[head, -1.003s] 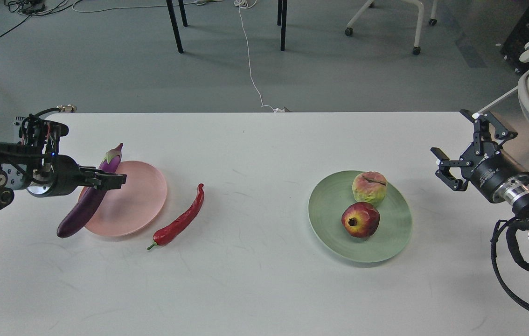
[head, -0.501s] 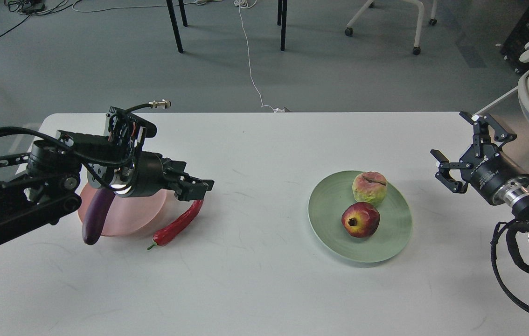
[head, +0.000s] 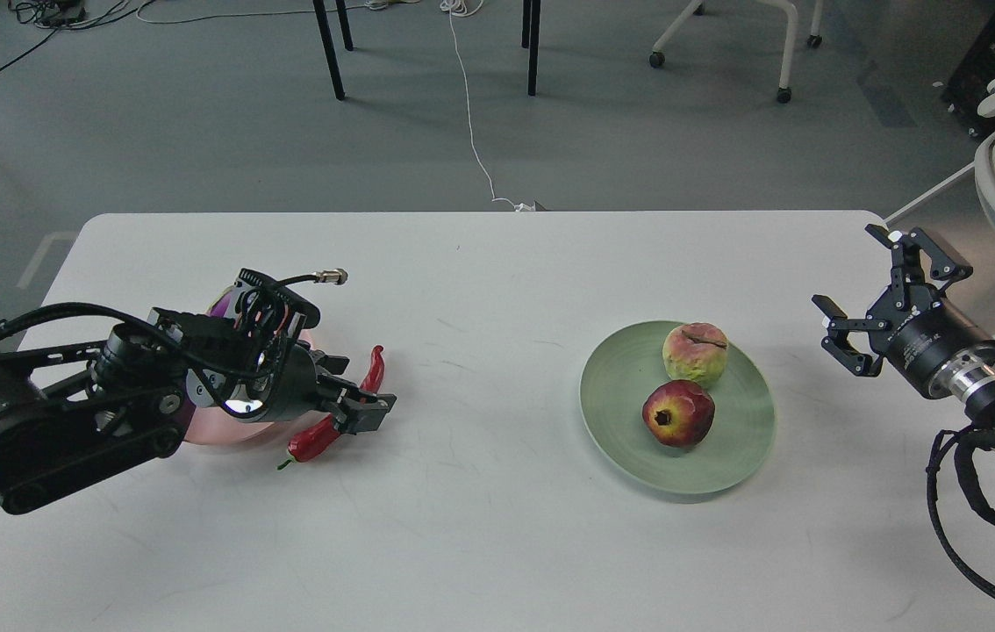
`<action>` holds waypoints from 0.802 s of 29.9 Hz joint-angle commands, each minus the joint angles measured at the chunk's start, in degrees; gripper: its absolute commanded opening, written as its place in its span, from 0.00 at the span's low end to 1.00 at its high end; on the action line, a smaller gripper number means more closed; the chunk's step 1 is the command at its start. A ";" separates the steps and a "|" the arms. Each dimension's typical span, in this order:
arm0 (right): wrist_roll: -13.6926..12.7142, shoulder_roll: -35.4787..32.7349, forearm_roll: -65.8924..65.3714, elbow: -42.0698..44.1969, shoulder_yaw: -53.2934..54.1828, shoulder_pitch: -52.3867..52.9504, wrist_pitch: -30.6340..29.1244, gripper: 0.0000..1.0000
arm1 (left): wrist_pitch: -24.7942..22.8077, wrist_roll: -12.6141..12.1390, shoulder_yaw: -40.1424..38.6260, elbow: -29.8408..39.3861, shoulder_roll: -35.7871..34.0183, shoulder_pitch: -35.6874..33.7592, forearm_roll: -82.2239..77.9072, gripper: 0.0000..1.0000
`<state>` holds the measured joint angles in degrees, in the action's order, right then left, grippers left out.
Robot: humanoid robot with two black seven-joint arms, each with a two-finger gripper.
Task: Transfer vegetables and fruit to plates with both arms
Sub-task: 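Grasp the red chili pepper with the left gripper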
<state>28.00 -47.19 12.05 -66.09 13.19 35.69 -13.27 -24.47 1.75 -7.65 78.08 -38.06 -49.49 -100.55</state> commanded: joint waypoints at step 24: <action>0.00 0.17 -0.01 0.17 0.08 -0.01 0.00 0.99 | 0.21 1.32 0.01 -1.53 0.36 2.91 0.00 0.11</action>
<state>28.00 -47.02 12.05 -65.92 13.28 35.68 -13.27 -24.37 3.12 -7.63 76.55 -37.79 -46.59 -100.48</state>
